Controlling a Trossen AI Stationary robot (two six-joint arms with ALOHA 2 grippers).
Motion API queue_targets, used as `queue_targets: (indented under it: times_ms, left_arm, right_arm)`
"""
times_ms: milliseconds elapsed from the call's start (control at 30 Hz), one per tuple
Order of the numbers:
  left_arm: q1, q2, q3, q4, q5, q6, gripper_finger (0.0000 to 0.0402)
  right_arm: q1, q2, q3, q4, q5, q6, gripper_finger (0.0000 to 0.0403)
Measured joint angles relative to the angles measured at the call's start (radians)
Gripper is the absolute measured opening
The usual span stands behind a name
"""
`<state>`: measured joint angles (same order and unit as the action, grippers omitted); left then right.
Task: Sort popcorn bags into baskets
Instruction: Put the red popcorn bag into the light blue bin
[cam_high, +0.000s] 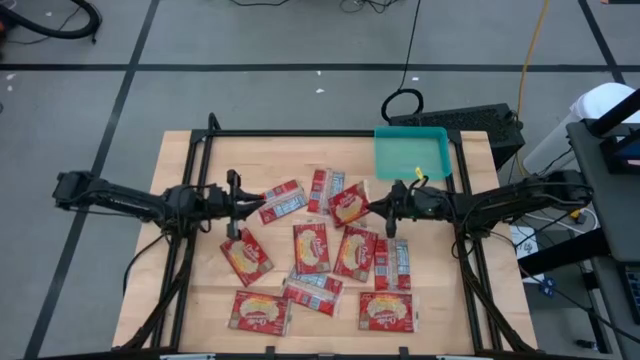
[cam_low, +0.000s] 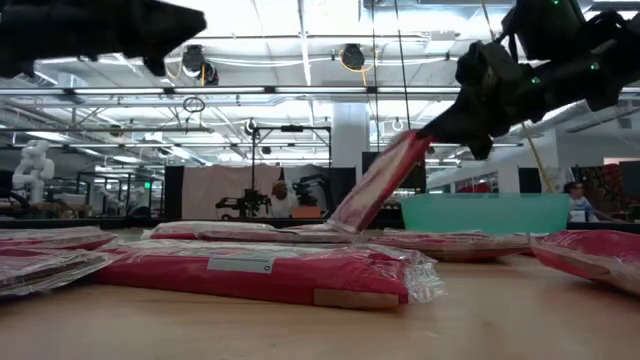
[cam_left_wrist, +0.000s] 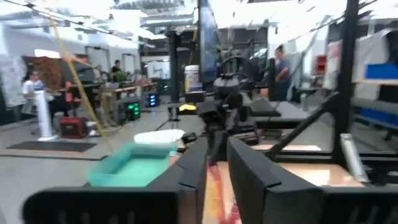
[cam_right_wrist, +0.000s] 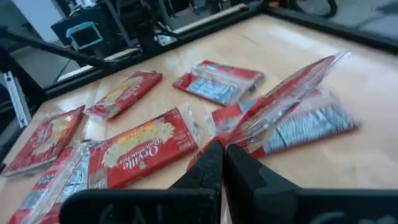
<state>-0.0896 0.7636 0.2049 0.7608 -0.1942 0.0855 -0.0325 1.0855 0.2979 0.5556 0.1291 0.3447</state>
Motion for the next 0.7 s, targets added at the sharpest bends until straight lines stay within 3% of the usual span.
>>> queue_targets:
  times_ms: [233, 367, 500, 700]
  left_arm:
    - [0.083, 0.246, 0.118, -0.009, -0.016, -0.036, 0.0172]
    - [0.113, 0.386, 0.148, 0.005, 0.041, -0.099, 0.0221]
    - [0.116, 0.510, 0.171, 0.039, 0.070, -0.113, 0.0257]
    - [0.118, 0.666, 0.201, 0.122, 0.087, -0.107, 0.0294]
  right_arm:
    - [0.090, 0.000, 0.067, -0.002, -0.001, -0.221, 0.0000]
    - [0.145, 0.000, 0.137, -0.081, 0.003, -0.310, 0.0000]
    - [0.171, 0.003, 0.209, -0.263, 0.083, -0.332, 0.0000]
    - [0.178, 0.041, 0.258, -0.283, 0.078, -0.340, 0.0000]
